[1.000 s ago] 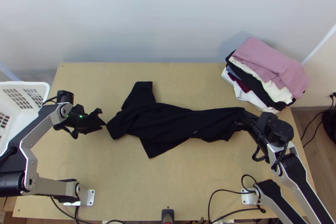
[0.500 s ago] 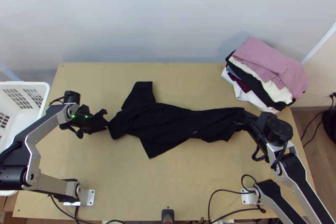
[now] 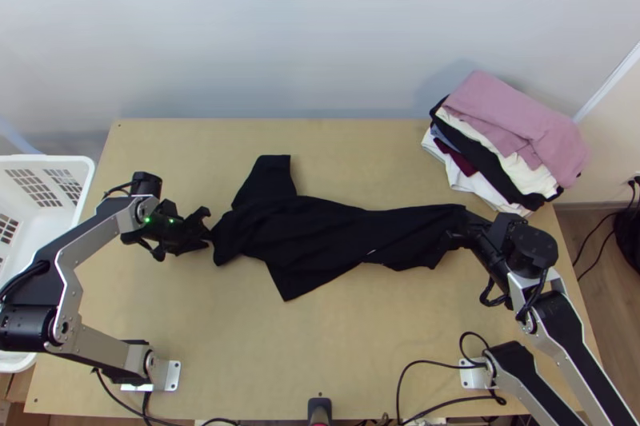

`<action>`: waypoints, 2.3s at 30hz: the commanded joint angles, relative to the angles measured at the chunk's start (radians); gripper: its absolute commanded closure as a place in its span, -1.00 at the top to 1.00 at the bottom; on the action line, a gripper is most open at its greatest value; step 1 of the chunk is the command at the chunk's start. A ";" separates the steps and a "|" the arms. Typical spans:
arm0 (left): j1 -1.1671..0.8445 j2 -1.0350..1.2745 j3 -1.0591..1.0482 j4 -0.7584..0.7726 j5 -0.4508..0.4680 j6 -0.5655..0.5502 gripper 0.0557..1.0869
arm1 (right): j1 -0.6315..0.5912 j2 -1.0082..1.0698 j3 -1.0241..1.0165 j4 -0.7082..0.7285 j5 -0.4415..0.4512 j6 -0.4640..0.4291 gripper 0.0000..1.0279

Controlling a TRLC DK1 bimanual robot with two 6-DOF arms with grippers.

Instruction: Fold the t-shirt

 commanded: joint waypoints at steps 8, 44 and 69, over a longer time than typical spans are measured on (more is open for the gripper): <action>-0.016 0.032 0.052 -0.001 -0.001 -0.014 0.38 | 0.004 0.002 0.017 0.003 0.013 0.021 -0.95; 0.056 -0.089 0.092 0.098 -0.030 -0.071 -0.93 | -0.003 -0.003 0.019 0.003 0.014 0.019 -0.95; 0.175 -0.389 0.508 0.027 -0.248 0.020 -0.93 | 0.038 0.476 0.846 -0.446 -0.005 0.095 -0.95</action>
